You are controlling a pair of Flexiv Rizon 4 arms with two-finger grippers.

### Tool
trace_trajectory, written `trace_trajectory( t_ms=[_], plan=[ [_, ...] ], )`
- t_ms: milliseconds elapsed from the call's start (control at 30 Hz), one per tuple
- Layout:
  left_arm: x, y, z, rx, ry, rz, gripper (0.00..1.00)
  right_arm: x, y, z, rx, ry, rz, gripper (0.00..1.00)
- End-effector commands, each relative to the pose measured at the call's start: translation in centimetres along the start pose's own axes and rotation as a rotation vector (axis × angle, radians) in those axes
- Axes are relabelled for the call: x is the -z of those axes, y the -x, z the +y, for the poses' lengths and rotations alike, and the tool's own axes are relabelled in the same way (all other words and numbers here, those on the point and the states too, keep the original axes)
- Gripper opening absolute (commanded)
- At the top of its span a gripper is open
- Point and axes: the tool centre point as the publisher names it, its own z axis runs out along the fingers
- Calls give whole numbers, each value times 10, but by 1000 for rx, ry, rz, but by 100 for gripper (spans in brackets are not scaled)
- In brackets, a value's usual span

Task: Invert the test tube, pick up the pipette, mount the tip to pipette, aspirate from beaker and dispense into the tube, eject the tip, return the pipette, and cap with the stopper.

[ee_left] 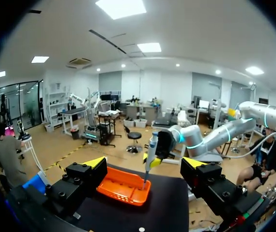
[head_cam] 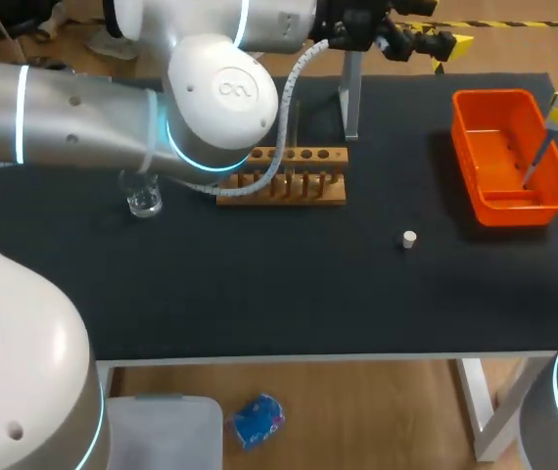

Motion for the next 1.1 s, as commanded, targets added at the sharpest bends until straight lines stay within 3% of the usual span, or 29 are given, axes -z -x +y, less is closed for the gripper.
trace_trajectory(
  t_ms=[33, 433, 700, 1100],
  plan=[
    [-1, 0, -3, 1, 63, -2, 100, 2, 6, -4, 1, 8, 15, 0],
    [-1, 0, -3, 1, 63, -2, 100, 2, 6, -4, 1, 8, 15, 0],
    [-1, 0, -3, 1, 63, -2, 100, 0, 21, -6, 23, 11, 16, 0],
    [-1, 0, -3, 1, 63, -2, 100, 1, 18, -8, 22, -4, 39, 0]
  ],
)
